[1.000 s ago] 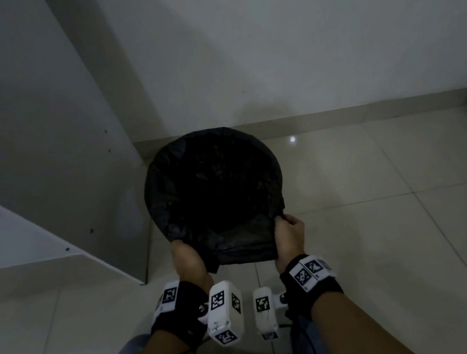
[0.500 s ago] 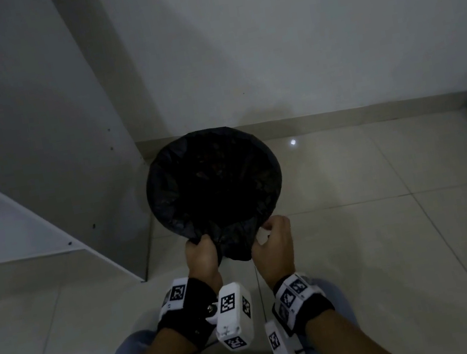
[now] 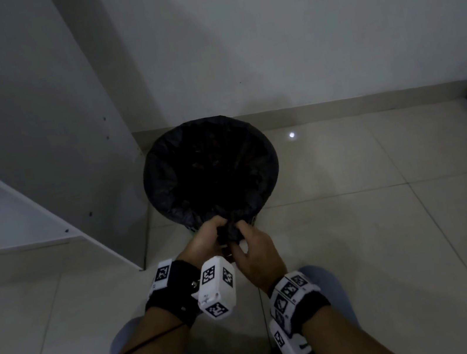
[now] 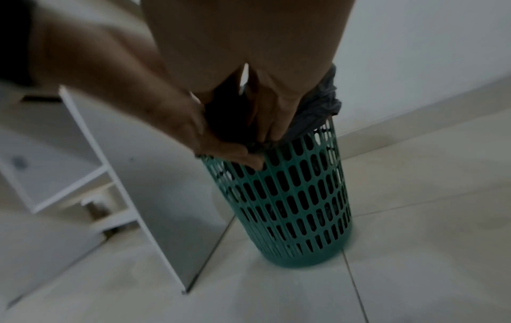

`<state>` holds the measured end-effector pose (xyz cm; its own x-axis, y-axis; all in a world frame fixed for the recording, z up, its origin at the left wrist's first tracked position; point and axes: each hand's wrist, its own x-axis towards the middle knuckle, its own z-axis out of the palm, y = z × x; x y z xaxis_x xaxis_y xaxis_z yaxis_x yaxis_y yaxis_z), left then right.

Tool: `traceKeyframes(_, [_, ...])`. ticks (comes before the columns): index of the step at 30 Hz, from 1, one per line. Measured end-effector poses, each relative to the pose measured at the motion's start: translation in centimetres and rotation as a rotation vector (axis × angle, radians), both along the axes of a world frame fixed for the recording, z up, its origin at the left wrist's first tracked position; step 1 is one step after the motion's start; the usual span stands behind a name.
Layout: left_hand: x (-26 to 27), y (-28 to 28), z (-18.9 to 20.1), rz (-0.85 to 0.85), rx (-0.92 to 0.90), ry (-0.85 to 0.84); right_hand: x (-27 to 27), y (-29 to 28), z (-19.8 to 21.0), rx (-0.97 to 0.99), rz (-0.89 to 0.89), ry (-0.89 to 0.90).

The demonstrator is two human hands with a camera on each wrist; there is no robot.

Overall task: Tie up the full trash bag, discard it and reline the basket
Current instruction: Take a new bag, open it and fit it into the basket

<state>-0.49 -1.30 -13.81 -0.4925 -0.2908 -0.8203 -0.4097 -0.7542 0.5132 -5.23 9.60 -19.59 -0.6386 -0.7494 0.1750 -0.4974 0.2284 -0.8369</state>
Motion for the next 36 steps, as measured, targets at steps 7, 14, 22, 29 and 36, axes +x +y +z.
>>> traceKeyframes(7, [0.9, -0.9, -0.5, 0.004, 0.083, 0.024, -1.7, -0.6, 0.7, -0.121, -0.186, -0.687])
traceKeyframes(14, [0.9, -1.0, -0.7, -0.043, 0.014, 0.038, -2.6, -0.7, 0.5, -0.04, -0.251, -1.272])
traceKeyframes(22, [1.5, -1.1, -1.3, -0.186, -0.109, 0.03, -2.5, -1.1, 0.6, 0.143, -0.303, -1.004])
traceKeyframes(29, [1.1, -1.0, -0.8, -0.245, -0.267, -0.035, -1.2, 0.9, -0.6, 0.1, -0.204, 0.137])
traceKeyframes(36, [2.0, -1.5, -0.8, -0.313, -0.232, -0.01, -2.2, 1.4, -1.2, -0.034, -0.253, 0.06])
